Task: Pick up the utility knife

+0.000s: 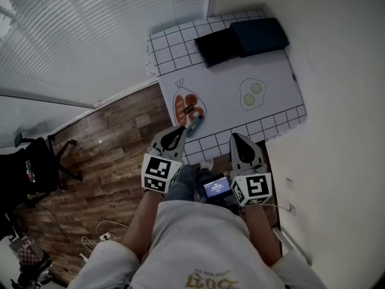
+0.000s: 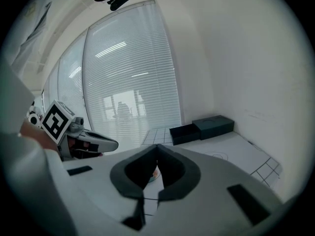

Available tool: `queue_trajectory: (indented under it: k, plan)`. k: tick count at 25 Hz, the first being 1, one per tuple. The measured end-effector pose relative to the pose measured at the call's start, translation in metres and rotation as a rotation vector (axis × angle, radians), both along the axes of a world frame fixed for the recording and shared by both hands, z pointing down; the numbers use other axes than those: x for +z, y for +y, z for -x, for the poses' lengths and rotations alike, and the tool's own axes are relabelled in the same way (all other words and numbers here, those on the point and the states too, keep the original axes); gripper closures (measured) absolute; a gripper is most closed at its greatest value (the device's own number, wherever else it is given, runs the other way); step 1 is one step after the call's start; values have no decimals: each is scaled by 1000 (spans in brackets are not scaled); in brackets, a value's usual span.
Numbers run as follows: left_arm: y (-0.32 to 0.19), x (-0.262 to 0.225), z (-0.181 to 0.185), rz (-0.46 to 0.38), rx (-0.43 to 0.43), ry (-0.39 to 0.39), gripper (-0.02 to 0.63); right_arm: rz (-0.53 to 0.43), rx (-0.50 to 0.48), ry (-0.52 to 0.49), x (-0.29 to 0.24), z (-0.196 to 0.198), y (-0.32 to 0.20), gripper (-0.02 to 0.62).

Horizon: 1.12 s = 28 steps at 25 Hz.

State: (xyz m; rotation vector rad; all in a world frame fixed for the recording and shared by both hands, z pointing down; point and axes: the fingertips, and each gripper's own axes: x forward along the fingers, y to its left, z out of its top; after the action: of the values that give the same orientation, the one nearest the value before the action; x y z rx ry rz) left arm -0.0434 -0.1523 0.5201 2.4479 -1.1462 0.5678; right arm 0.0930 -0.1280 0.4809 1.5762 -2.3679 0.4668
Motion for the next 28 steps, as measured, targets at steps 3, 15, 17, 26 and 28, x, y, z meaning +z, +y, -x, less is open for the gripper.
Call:
queue_trajectory:
  k: [3,15,17,26,28]
  plan:
    - [1,13,0,5,17,-38,598,23,7,-9,12,1,2,589]
    - [9,48,-10,87,62,-38,598,103,13,-6,53,6,4,588]
    - [10,53,-10,100,62,-28,598,115,12,-6,59,6,5,589]
    - [18,83,-12,161,75,-34,598,154,7,-23,72,1,8,589]
    - [17,84,-18,170,76,-10,598,166,13,-21,76,-2,10,588]
